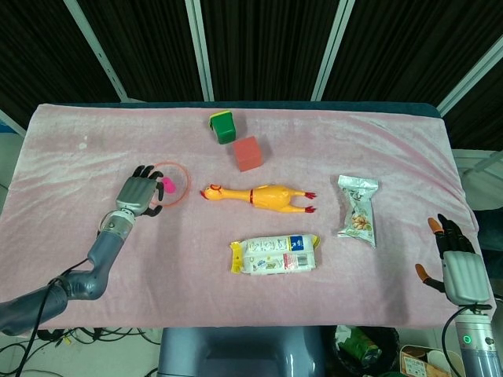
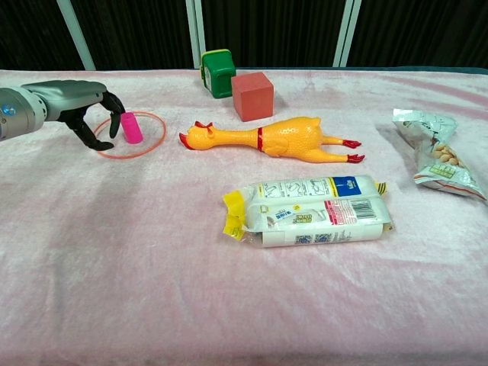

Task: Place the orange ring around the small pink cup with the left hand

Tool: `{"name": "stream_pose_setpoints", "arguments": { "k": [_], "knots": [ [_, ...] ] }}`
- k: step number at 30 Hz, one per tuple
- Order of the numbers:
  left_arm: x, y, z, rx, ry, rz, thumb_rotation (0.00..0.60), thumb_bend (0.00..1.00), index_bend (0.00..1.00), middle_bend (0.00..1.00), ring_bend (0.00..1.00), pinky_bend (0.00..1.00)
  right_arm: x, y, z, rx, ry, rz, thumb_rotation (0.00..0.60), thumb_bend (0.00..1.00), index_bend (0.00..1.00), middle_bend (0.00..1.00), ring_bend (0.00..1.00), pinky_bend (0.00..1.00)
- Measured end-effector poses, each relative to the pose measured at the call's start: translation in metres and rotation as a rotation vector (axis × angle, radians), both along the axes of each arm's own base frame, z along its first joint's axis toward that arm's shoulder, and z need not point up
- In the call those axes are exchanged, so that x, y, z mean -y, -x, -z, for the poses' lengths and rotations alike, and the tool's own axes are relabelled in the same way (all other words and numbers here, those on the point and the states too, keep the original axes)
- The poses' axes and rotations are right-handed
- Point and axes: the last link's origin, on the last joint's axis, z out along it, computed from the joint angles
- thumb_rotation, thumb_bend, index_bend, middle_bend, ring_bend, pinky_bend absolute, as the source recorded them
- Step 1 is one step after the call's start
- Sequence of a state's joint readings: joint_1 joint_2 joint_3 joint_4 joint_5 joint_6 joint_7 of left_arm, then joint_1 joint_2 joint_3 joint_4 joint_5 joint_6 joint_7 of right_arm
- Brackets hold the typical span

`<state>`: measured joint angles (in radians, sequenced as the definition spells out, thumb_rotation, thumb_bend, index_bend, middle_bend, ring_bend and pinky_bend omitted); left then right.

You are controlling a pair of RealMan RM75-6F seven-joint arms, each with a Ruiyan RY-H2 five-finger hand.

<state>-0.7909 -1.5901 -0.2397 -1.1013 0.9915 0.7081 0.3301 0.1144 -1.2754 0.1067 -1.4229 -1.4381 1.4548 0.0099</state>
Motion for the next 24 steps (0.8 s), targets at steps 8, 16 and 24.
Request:
{"name": "stream_pose_setpoints", "arguments": {
  "k": [8, 16, 24],
  "knots": [
    [0.003, -0.007, -0.007, 0.016, -0.016, 0.02, 0.6, 0.31, 0.53, 0.16, 0.0, 0.0, 0.0, 0.0, -0.002, 0.002, 0.003, 0.0, 0.6, 0.2, 0.0, 0.0, 0.0, 0.18],
    [0.013, -0.014, -0.04, 0.065, -0.085, 0.063, 0.6, 0.31, 0.52, 0.15, 0.0, 0.0, 0.0, 0.001, -0.003, -0.002, 0.004, 0.003, 0.6, 0.2, 0.0, 0.0, 0.0, 0.18],
    [0.058, -0.009, -0.093, 0.075, -0.191, 0.113, 0.6, 0.31, 0.35, 0.13, 0.0, 0.0, -0.001, 0.0, -0.003, -0.011, 0.009, 0.003, 0.6, 0.2, 0.0, 0.0, 0.0, 0.18]
  ]
}}
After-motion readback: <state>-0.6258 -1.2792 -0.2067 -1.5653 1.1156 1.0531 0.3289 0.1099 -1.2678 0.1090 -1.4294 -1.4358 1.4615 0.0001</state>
